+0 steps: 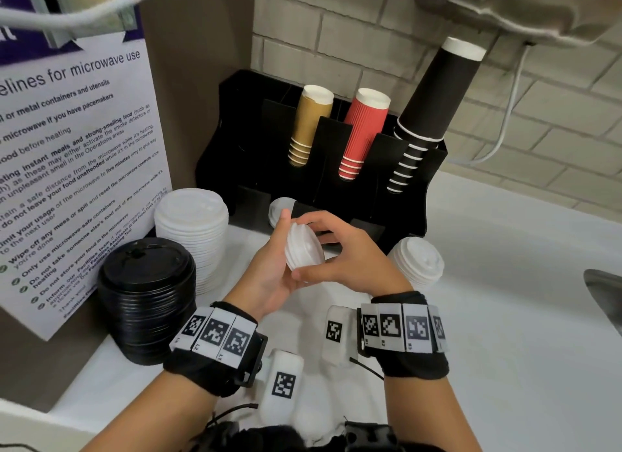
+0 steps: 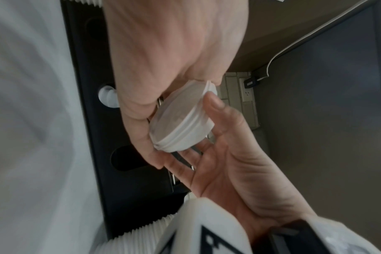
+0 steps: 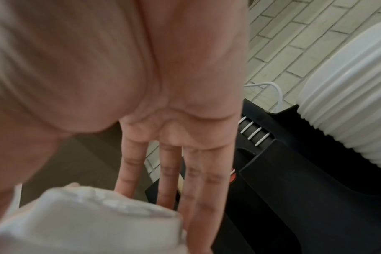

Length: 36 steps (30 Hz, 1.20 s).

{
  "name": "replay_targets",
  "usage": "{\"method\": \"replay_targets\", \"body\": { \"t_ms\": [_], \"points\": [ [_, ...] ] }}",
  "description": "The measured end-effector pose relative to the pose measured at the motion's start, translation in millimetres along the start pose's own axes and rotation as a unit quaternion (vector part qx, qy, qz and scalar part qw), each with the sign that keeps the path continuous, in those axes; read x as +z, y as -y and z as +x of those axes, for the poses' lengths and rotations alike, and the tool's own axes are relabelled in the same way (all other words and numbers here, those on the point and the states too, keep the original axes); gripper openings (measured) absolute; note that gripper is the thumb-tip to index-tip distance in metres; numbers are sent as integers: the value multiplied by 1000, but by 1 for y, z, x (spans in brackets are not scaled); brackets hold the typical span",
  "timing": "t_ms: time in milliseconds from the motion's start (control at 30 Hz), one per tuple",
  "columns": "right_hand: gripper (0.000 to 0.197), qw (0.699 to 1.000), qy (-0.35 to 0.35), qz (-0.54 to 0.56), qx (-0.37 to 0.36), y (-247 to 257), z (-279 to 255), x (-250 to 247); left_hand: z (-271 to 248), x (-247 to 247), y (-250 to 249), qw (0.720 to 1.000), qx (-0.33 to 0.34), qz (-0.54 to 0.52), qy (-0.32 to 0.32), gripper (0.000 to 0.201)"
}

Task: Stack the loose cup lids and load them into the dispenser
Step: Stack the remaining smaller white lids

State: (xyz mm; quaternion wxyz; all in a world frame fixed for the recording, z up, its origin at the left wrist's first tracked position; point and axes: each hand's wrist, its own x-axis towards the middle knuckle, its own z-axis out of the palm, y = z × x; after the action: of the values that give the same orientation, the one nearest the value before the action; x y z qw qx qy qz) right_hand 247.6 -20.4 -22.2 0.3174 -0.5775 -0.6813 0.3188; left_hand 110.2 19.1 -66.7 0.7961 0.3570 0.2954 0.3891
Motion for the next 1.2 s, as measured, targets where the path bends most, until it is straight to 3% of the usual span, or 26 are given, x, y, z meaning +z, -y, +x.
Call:
{"method": "replay_targets", "body": {
  "t_ms": [433,567,633,700,800,900,1067,1200],
  "points": [
    [62,1000,-7,-22,5,5,15,4,2,-12,2,999,-13,-34,-9,69],
    [63,995,-91,-12,-44,24,46,-21,5,-15,2,993,-3,-48,-104,44],
    [64,983,-161,-50,-70,30,76,-29,6,-18,4,990,-8,-29,-134,33],
    [66,975,-184,-118,-50,33,108,-31,6,-20,6,989,-15,-23,-147,25],
    [73,968,-90,-231,21,26,140,-24,5,-23,7,988,-20,-16,-149,22],
    [72,944,0,-326,58,16,153,-9,4,-24,8,988,-24,-8,-151,23],
    [64,879,58,-470,57,8,159,20,2,-24,8,988,-31,-1,-151,25],
    [78,834,81,-538,91,1,163,35,1,-23,6,989,-28,3,-145,24]
  ]
}}
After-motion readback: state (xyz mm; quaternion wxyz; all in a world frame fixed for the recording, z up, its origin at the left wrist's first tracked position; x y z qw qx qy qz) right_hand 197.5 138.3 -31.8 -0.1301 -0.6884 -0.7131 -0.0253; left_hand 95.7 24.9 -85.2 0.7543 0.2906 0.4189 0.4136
